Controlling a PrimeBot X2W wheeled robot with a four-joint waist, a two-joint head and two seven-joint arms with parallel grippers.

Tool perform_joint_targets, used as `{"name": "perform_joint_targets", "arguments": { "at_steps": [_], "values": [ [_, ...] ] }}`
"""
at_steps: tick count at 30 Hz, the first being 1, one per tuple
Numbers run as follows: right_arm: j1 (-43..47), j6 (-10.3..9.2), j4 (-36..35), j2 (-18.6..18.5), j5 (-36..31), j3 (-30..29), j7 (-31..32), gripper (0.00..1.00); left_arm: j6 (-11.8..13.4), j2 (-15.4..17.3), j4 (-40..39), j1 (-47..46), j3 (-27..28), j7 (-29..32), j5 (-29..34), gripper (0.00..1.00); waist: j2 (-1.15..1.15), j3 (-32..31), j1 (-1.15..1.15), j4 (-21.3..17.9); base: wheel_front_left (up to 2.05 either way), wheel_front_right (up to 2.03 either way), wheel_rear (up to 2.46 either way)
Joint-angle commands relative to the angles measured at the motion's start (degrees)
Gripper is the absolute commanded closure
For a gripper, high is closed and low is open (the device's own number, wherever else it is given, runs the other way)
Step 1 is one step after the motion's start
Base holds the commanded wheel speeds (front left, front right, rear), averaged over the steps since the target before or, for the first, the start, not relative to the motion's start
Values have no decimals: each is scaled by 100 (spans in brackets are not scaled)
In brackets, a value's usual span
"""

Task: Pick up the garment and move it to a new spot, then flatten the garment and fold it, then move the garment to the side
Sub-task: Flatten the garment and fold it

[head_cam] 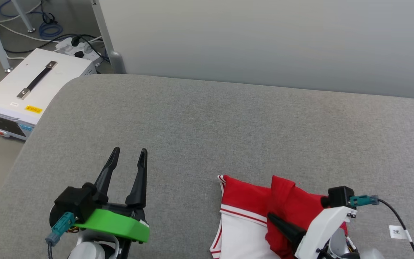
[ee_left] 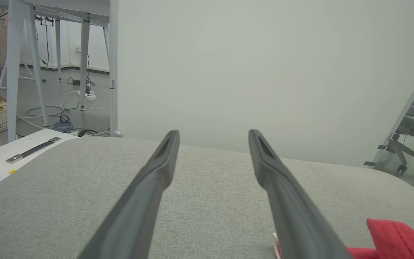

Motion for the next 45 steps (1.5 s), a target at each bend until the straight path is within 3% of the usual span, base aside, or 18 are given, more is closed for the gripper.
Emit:
{"name": "perform_joint_targets", "arguments": {
  "at_steps": [1, 7, 8, 9, 13, 19, 26, 27, 29, 32, 37, 45],
  "values": [
    [-198, -3, 160, -4, 74, 161, -148, 100, -17, -28, 12, -3, -36, -34, -60, 0, 0, 29, 0, 57, 0, 0, 0],
    [-636, -3, 1005, -3, 65, 553, -580, 100, -17, -5, 48, -34, -85, -34, -83, 0, 0, 86, 0, 177, 0, 0, 0],
    [-693, -3, 1140, -3, 35, 582, -626, 91, -17, -1, 51, -37, -79, -34, -82, 0, 0, 90, 0, 191, 0, 0, 0],
    [-768, -3, 1273, -3, -18, 638, -687, 0, -17, 4, 52, -40, -73, -34, -81, 0, 0, 95, 0, 205, 0, 0, 0],
    [-976, -3, 1635, -3, 182, 1084, -817, 0, -18, 15, 62, -53, -53, -34, -81, 0, 0, 91, 0, 244, 0, 0, 0],
    [-953, -3, 1397, -3, 592, 1591, -479, 0, -18, 14, 90, -6, -25, -34, -68, 0, 0, 9, 0, 188, 0, 0, 0],
    [-1067, -3, 1032, -3, 336, 1332, -474, 0, -18, 4, 85, 28, -3, -34, -65, 0, 0, -60, 0, 48, 0, 0, 0],
    [-1098, -3, 976, -3, 193, 1220, -488, 0, -18, 1, 81, 35, -2, -34, -64, 0, 0, -59, 0, 24, 0, 0, 0],
    [-1363, -3, 375, -138, -1389, 502, -579, 0, -18, -23, 45, 52, 23, -34, -60, 0, 0, -32, 0, -142, 0, 0, 0],
    [-1492, -3, -28, -527, -2166, 324, -790, 0, -18, -45, 30, 49, 19, -34, -56, 0, 0, -4, 0, -226, 0, 0, 0],
    [-1553, -3, -287, -1155, -3070, -58, -1334, 0, -18, -89, 28, 29, -15, -34, -54, 0, 0, 38, 0, -334, 0, 0, 0],
    [-1129, -3, -659, -1515, -3435, -657, -2289, 0, -18, -115, 21, 18, -97, -34, -53, 0, 0, 126, 0, -448, 0, 0, 0]
  ]
}}
